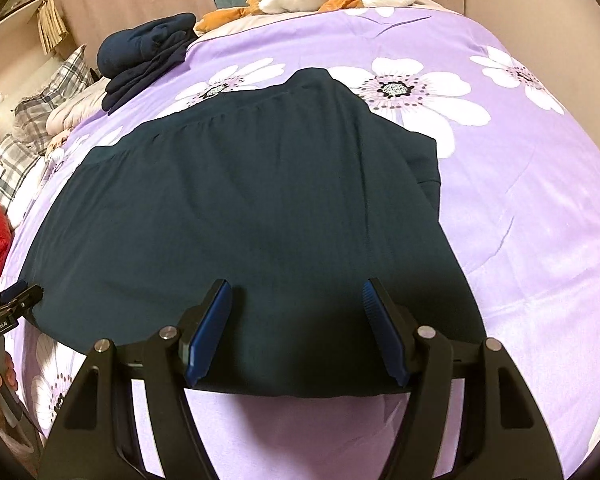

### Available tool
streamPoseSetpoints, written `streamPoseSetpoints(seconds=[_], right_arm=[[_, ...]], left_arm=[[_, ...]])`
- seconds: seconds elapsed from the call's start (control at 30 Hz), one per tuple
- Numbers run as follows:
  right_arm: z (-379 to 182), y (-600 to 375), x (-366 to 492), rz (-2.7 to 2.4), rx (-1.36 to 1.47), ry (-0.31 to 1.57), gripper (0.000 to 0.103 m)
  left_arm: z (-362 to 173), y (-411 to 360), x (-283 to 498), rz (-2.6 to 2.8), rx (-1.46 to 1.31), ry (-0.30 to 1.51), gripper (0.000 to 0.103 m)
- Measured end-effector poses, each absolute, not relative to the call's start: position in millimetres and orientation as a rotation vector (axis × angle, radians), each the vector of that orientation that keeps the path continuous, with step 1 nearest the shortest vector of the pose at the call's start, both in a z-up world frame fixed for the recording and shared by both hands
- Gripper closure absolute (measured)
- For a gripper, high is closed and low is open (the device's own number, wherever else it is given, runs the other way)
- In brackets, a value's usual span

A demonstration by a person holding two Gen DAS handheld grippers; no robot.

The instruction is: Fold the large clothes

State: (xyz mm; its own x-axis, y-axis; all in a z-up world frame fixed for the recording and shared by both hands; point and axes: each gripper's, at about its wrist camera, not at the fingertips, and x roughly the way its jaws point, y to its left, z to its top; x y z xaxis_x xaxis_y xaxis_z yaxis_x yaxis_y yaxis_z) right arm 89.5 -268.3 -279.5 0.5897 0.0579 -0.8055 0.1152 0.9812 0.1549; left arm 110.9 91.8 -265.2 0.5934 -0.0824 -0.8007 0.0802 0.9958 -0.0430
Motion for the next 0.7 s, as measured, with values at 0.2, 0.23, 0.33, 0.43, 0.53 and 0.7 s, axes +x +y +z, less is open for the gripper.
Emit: streamPoseSetpoints(seconds=[0.2, 0.23, 0.33, 0.43, 0.53, 0.7], right_arm=[[-279, -274, 88, -0.046, 0.212, 0.937, 0.036], [-278, -274, 88, -0.048, 0.213, 0.937, 0.036], [-277, -277, 86, -0.058, 0.218, 0.937, 0.036], [-276, -280, 85, -0.066, 0.222, 0.936, 0.036], [-276, -283, 84, -0.078, 0.223, 0.935, 0.036], [-274, -287, 82, -0.096, 0.229, 0.932, 0.036]], left_arm=[[-265, 100, 108, -0.073, 0.001, 0.925, 0.008], [-265, 101, 107, -0.065, 0.002, 0.924, 0.008], [-265, 108, 106, -0.046, -0.011, 0.925, 0.008], [-267, 119, 107, -0.027, -0.037, 0.933, 0.008], [-268, 127, 106, -0.008, -0.058, 0.938, 0.008], [-272, 144, 107, 0.023, -0.113, 0.956, 0.008]])
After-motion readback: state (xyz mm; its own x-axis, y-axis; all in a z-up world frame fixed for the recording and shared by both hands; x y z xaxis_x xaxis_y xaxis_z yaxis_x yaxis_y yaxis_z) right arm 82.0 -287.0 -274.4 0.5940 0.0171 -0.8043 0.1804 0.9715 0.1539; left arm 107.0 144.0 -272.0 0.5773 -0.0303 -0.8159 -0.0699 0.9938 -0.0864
